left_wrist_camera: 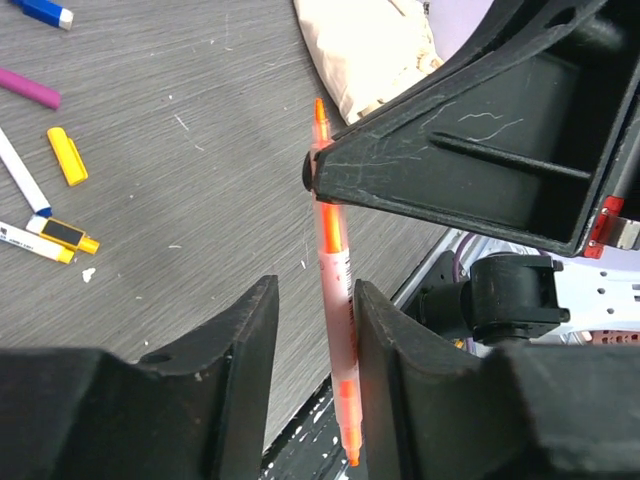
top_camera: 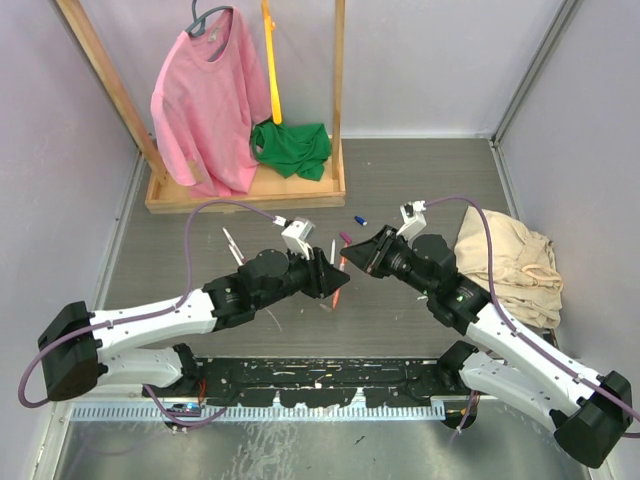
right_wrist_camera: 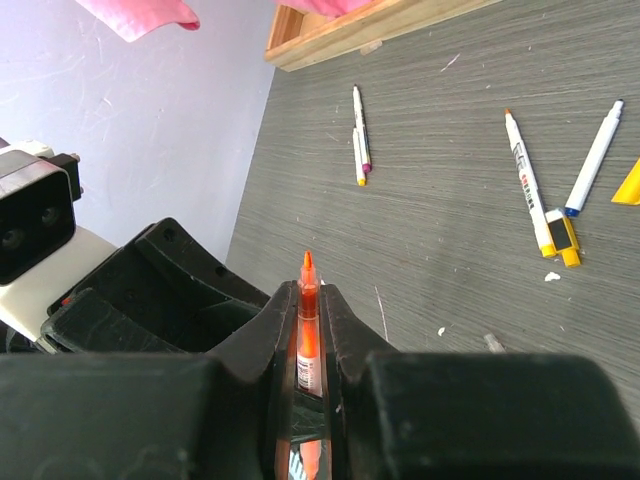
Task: Insert the pens into the pen caps
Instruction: Pick up the pen from the center of the board.
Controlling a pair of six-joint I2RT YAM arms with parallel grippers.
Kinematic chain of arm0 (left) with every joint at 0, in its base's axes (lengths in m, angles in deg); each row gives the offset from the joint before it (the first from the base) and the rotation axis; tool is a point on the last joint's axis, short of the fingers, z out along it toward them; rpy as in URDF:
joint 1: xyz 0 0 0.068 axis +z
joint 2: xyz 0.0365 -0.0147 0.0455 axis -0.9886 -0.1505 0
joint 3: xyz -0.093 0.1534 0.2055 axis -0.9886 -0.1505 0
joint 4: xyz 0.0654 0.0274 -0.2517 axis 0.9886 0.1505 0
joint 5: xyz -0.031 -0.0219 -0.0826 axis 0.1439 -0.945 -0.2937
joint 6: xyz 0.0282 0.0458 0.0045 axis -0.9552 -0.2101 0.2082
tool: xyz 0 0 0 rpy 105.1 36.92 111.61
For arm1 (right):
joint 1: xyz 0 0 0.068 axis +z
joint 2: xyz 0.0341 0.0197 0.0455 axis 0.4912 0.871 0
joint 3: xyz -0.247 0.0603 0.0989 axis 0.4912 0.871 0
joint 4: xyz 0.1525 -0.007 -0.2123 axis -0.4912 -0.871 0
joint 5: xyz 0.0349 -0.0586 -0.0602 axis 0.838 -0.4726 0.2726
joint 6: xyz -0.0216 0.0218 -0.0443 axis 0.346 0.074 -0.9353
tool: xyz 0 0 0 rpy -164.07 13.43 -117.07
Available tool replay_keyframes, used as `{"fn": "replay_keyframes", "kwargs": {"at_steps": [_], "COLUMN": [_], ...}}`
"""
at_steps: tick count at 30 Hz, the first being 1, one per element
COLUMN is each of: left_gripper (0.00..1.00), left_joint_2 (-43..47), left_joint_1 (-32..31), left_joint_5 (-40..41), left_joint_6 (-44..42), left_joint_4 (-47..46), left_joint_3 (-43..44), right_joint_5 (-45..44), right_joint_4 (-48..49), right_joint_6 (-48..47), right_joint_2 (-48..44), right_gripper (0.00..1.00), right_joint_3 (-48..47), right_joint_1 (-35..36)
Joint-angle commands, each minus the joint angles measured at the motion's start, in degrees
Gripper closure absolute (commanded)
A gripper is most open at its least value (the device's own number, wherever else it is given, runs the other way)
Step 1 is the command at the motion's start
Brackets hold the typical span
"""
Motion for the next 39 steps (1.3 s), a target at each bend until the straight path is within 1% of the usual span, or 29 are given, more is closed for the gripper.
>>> {"fn": "replay_keyframes", "kwargs": {"at_steps": [1, 4, 9, 12, 14, 16, 18, 23, 26, 29, 32, 35, 39], "left_gripper": [0.67, 0.74, 0.89, 0.93, 0.95, 0.96, 1.0, 1.0, 1.0, 1.0, 1.0, 1.0, 1.0], "left_joint_2": [-0.3, -0.5, -0.2, 0.1, 0.8, 1.8, 4.3, 12.7, 18.4, 23.0, 26.2, 28.7, 31.1], "left_joint_1": [-0.2, -0.2, -0.2, -0.2, -0.2, 0.4, 1.9, 8.1, 11.0, 12.5, 12.7, 12.8, 12.9], "left_joint_5": [-0.6, -0.8, -0.4, 0.3, 1.0, 2.0, 2.5, 1.4, 2.6, 4.9, 7.0, 7.5, 12.3], "left_joint_6": [0.1, 0.0, -0.2, -1.0, -2.1, -3.4, -4.6, -6.5, -8.5, -10.9, -14.6, -18.4, -20.9], "left_joint_4": [-5.4, -5.5, -5.1, -3.5, -1.7, 1.1, 3.8, 6.6, 8.5, 10.3, 12.9, 13.8, 13.0], "left_joint_3": [2.0, 1.9, 1.5, 1.8, 2.0, 1.9, 1.4, -4.2, -7.1, -9.2, -9.9, -10.7, -11.8], "right_joint_5": [1.2, 1.1, 1.8, 1.9, 1.0, -0.2, -1.4, -3.6, -3.1, -1.5, 0.7, 1.3, 2.5], "right_joint_4": [4.5, 4.6, 5.4, 5.2, 4.0, 2.1, -0.3, -5.7, -7.8, -9.8, -11.5, -13.5, -14.9], "right_joint_6": [0.0, -0.3, -0.9, -2.0, -3.2, -5.0, -7.2, -13.1, -18.4, -23.7, -28.9, -32.5, -36.6], "right_joint_2": [-0.2, 0.1, 1.1, 1.7, 1.7, 1.7, 1.8, 2.3, 3.6, 6.4, 10.0, 13.6, 18.9], "right_gripper": [0.99, 0.99, 0.98, 0.96, 0.87, 0.74, 0.64, 0.51, 0.46, 0.44, 0.45, 0.48, 0.52], "right_joint_3": [-0.5, -0.6, -0.6, -1.0, -1.7, -2.8, -4.2, -5.8, -5.9, -6.5, -7.7, -9.0, -10.8], "right_joint_1": [0.2, 0.3, 0.3, 0.3, 0.3, 0.3, 0.3, 0.3, 0.3, 0.3, 0.3, 0.4, 1.4]}}
